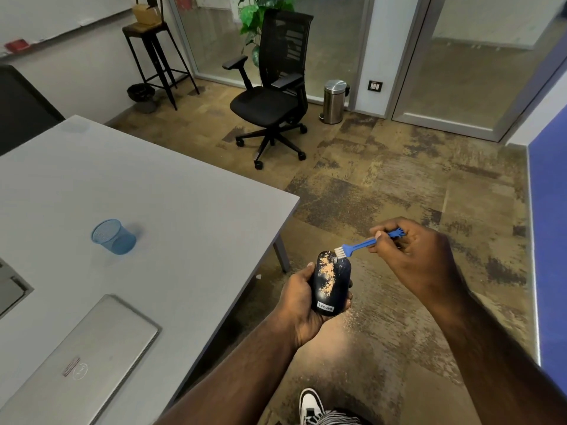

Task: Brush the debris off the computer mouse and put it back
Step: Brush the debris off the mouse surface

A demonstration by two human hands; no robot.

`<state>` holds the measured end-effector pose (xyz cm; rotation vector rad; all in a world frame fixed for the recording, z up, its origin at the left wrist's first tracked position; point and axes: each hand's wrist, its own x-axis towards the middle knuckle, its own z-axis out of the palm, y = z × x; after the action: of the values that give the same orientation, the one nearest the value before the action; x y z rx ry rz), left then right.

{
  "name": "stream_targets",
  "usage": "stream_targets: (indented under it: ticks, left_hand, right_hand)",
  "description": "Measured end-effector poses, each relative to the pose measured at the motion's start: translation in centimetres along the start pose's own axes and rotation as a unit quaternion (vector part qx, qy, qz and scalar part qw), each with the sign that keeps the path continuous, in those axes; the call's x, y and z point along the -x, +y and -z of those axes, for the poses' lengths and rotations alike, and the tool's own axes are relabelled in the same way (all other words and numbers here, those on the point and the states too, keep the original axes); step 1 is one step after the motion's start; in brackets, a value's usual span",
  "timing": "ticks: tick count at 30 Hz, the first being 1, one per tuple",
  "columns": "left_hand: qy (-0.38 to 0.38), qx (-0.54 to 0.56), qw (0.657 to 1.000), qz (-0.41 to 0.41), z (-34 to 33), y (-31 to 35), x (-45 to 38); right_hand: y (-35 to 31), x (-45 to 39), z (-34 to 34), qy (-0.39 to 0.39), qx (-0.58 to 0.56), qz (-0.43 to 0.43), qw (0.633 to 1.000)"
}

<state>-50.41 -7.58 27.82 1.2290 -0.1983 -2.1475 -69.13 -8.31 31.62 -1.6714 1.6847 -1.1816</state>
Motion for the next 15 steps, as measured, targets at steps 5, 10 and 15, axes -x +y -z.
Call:
stream_targets:
  ticks: [5,10,15]
  left_hand:
    - [-0.011,0.019,1.000,0.001,0.14,0.19,0.01]
    - [-0.010,0.034,0.999,0.006,-0.08,0.33,0.23]
    - [-0.011,0.038,0.999,0.005,-0.26,0.47,0.31]
  right_hand:
    - [0.38,0.55,0.08,-0.008,0.023,0.011,1.000]
    - [0.54,0.68,0.52,0.021,-0.018,0.016,1.000]
    - [0.93,0.98,0.16,-0.023,-0.011,0.020,0.999]
